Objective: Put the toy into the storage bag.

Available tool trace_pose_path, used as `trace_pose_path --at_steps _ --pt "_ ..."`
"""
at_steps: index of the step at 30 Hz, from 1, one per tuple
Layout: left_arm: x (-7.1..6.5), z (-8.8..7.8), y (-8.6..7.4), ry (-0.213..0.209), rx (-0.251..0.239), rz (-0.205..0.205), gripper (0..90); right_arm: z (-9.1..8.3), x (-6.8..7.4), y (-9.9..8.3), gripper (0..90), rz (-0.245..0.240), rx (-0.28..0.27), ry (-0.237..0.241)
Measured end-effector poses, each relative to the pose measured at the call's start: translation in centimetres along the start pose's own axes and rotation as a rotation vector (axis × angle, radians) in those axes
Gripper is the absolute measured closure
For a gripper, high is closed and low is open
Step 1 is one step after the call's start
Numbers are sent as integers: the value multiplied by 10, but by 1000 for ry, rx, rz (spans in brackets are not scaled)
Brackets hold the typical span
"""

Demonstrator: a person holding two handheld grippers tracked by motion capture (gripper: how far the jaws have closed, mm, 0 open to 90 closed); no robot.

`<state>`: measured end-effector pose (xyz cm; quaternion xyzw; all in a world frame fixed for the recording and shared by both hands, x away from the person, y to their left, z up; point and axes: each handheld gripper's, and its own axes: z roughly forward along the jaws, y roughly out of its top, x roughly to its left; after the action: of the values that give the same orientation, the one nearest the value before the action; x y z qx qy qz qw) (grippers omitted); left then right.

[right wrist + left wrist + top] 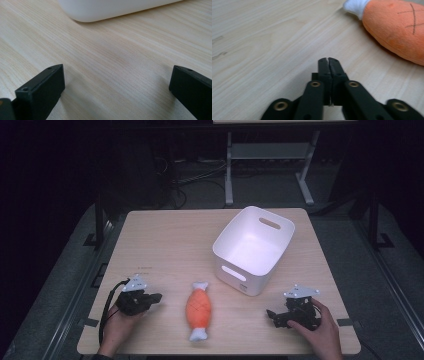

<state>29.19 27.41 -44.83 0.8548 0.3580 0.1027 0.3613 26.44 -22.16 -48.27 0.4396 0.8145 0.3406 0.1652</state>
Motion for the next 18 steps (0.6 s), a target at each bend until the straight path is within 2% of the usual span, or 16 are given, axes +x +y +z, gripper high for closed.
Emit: trace_pose_path --at_steps 6,13,18 --pt "-5 1 10 -18 50 20 896 0 0 0 0 0 0 0" --pt "-10 7 22 -61 59 38 896 0 0 0 0 0 0 0" --pt "-14 12 30 -64 66 59 896 0 0 0 0 -2 0 0"
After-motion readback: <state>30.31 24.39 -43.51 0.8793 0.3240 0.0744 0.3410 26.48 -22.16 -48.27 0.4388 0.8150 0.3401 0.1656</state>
